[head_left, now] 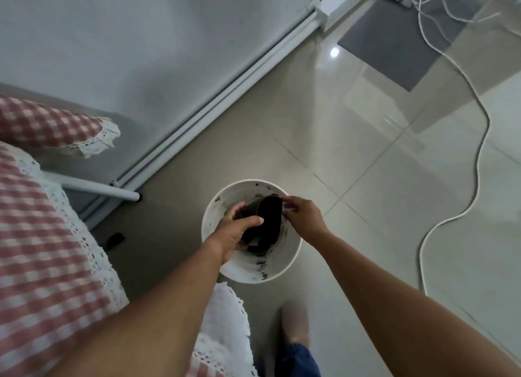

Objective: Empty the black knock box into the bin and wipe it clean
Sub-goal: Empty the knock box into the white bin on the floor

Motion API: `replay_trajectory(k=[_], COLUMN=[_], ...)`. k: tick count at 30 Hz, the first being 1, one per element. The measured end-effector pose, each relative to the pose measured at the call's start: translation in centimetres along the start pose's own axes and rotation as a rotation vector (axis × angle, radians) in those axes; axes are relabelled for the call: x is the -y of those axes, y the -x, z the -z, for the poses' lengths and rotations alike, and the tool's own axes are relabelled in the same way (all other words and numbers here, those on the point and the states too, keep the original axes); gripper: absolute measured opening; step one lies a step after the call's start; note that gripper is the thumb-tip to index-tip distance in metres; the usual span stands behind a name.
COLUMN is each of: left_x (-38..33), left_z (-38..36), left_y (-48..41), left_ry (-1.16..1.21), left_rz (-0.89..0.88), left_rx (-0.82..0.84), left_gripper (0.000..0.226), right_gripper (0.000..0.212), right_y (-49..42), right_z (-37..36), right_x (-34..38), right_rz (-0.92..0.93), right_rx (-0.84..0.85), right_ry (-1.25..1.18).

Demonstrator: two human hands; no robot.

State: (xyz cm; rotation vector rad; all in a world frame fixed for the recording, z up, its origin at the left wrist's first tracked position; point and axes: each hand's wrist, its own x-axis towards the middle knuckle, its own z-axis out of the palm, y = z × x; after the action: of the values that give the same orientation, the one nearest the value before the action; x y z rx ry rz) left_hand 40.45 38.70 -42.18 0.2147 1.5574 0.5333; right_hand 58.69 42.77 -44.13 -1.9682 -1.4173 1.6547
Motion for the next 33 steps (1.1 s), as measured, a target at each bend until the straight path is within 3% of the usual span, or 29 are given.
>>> replay_trajectory(k=[5, 8, 13, 21, 28, 33], left_x=[2.2, 3.4, 4.4, 6.5, 8.9, 9.4], left_z=[-0.7, -1.1, -2.3, -3.9, -3.0, -3.2], left_y=[-3.6, -4.9, -4.9, -4.6, -5.6, -5.9], left_ry=[0.002, -0.132, -0.444, -0.859, -1.164, -1.231], left_rz=[-0.072, -0.132, -0.225, -0.466, -0.744, -0.86], left_rx=[-0.083, -0.193, -0.354, -0.635, -0.733, -0.801], left_gripper=[0.084, 0.099, 0.09, 0.095, 0.103, 0.104], right_gripper=[0.043, 0.055, 0.069, 0.078, 0.081, 0.085], right_y=[-2.2, -2.7, -2.8, -3.2, -3.6, -3.8], right_z=[-2.0, -3.0, -3.7, -3.7, -4.1, -4.4], right_x=[-5.3, -7.1, -8.8, -9.9, -10.6, -11.1], right_rz=[0.042, 0.029, 0.067, 0.114, 0.156, 0.182], right_rx=[-0.106, -0.064, -0.06, -0.06, -0.095, -0.115], right_ry=[0.252, 0.287, 0.334, 0.396, 0.408, 0.383])
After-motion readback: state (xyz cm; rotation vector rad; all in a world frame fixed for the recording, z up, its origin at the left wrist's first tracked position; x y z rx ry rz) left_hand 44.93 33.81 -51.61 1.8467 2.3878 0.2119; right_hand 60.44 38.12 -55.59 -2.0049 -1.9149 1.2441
